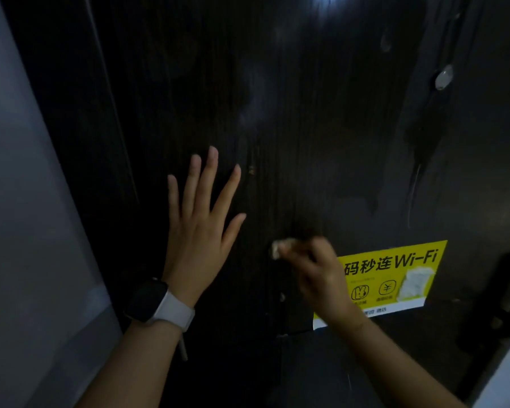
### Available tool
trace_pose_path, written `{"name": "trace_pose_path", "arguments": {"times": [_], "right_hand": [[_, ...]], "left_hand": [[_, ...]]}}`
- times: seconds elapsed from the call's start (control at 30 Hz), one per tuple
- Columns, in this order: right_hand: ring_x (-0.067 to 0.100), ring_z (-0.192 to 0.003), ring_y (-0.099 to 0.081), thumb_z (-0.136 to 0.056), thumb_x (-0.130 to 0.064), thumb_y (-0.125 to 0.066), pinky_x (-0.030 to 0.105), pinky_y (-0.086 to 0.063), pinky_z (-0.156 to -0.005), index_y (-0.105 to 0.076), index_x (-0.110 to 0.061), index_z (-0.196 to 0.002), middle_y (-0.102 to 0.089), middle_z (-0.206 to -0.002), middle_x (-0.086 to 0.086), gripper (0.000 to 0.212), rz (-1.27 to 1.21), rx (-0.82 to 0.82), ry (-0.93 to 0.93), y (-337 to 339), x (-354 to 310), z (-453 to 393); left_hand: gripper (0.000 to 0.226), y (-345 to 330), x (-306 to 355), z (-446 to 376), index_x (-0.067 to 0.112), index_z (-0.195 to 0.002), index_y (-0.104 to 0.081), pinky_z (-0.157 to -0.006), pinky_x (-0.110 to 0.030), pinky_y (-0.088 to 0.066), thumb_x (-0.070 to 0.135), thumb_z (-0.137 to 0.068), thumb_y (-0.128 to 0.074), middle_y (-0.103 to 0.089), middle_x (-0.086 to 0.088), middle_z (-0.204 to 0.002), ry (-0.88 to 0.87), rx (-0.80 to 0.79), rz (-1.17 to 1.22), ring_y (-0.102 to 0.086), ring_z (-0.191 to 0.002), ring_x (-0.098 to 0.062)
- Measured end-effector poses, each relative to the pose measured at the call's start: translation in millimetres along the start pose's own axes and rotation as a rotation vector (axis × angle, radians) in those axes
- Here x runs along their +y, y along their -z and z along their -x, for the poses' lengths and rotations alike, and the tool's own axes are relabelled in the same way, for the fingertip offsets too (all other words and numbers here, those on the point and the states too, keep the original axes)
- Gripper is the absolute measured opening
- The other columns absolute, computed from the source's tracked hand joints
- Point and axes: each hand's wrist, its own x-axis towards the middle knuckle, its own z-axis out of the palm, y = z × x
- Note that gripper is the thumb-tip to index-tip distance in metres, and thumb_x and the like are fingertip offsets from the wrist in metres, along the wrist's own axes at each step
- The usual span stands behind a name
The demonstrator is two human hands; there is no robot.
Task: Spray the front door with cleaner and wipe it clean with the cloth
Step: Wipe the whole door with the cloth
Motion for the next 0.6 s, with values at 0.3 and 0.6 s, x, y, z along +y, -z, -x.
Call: {"name": "trace_pose_path", "arguments": {"times": [0.3, 0.6], "right_hand": [[0.018, -0.084, -0.049, -0.094, -0.011, -0.056, 0.027, -0.045, -0.071, -0.066, -0.023, -0.120, -0.047, -0.099, 0.005, 0.030, -0.049, 0.117, -0.057, -18, 6, 7], [0.020, -0.083, -0.046, -0.087, -0.004, -0.059, 0.030, -0.042, -0.063, -0.053, -0.015, -0.129, -0.047, -0.100, 0.006, 0.044, -0.030, -0.082, 0.034, -25, 8, 65]], "left_hand": [[0.080, -31, 14, 49, 0.025, -0.155, -0.006, -0.118, -0.046, 0.014, 0.053, -0.092, -0.046, 0.016, -0.004, -0.161, 0.091, -0.108, 0.003, 0.012, -0.149, -0.026], [0.081, -32, 15, 49, 0.026, -0.155, -0.002, -0.117, -0.045, 0.016, 0.056, -0.091, -0.043, 0.017, -0.004, -0.160, 0.115, -0.123, -0.008, 0.015, -0.149, -0.025]]}}
